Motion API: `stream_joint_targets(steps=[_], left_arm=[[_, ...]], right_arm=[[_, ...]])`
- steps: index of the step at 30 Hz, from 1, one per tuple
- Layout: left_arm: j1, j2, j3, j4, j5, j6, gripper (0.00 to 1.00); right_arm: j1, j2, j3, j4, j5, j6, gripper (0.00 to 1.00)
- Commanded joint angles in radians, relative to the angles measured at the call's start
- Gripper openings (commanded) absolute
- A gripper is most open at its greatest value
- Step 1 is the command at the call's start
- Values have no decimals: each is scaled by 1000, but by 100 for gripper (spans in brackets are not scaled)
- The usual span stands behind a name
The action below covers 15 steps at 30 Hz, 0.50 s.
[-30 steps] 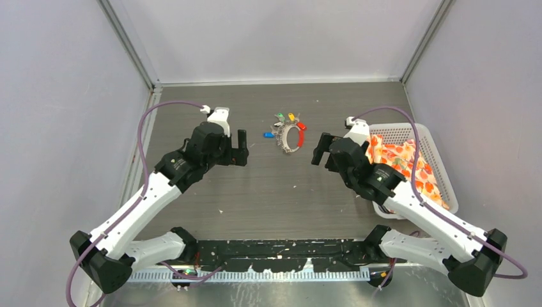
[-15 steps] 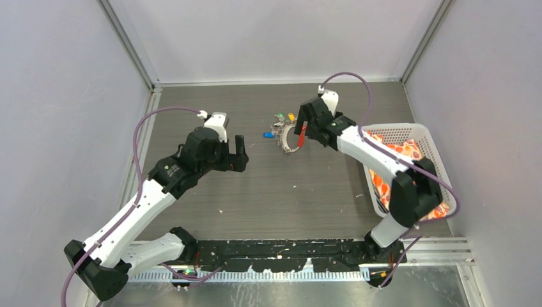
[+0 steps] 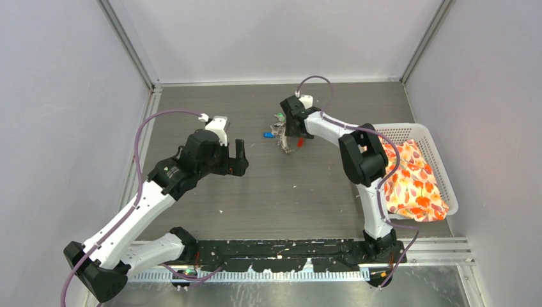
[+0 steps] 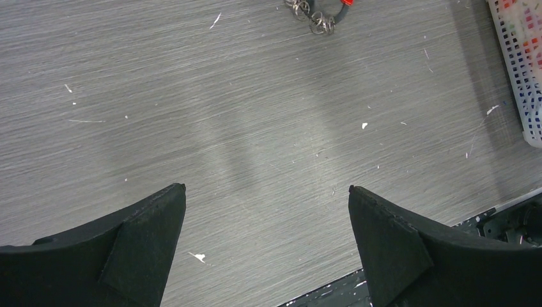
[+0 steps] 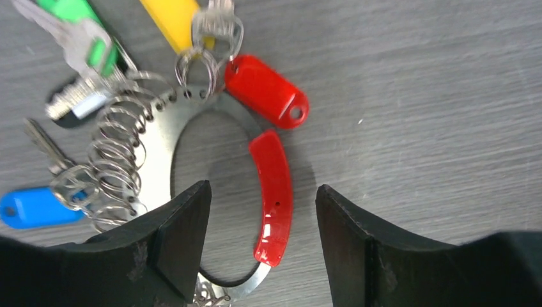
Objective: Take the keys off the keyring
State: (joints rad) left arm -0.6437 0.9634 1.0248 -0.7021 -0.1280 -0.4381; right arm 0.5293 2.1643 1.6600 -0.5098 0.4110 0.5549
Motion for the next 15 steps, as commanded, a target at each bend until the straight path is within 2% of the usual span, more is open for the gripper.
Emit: stream_joint_targets(steps=[1,6,10,15], left_arm=[[3,-5,35,6,18,10,100],[5,2,52,-6,33,3,100],[4,-13,52,-4,33,0,99],[5,-26,38,-6,26,-5,99]], right_arm=[[67,21,37,-58,134,-14,66],[152,26,-33,-124,245,1,66],[250,-71,-195,-119,234,66,67],[416,-229,-392,-104,171,221,67]])
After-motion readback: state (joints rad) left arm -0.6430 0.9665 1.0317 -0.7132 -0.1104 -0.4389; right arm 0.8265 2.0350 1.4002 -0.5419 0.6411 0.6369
